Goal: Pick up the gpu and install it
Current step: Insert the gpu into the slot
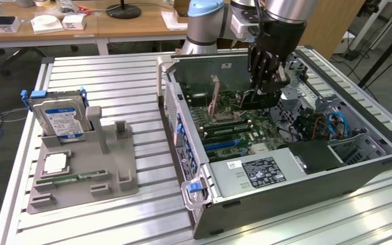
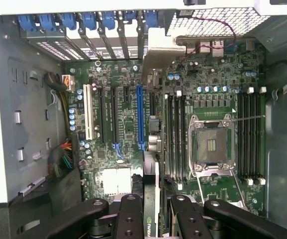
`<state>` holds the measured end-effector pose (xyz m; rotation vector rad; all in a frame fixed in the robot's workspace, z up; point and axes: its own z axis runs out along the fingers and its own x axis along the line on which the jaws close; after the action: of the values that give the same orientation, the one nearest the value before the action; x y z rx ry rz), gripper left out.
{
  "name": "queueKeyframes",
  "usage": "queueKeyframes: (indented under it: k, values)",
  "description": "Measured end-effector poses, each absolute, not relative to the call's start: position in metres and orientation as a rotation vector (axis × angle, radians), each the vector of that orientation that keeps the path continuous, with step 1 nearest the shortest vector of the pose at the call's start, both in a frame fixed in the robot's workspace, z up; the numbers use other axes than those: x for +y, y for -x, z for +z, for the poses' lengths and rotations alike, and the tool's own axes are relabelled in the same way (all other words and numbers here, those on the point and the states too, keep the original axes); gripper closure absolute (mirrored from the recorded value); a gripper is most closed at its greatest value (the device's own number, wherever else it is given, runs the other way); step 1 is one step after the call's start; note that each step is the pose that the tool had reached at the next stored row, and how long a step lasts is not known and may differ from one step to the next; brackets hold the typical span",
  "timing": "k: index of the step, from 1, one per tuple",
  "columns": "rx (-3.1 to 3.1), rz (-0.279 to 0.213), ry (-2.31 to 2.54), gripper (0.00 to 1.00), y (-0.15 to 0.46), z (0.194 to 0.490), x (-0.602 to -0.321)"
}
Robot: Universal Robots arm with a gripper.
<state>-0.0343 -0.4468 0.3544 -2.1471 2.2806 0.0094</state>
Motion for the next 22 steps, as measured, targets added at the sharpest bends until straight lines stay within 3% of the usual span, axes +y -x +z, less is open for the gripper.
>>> queueKeyframes:
  k: [22]
  values:
    - [2.271, 0.007, 2.154, 0.74, 0.049, 0.335, -0.465]
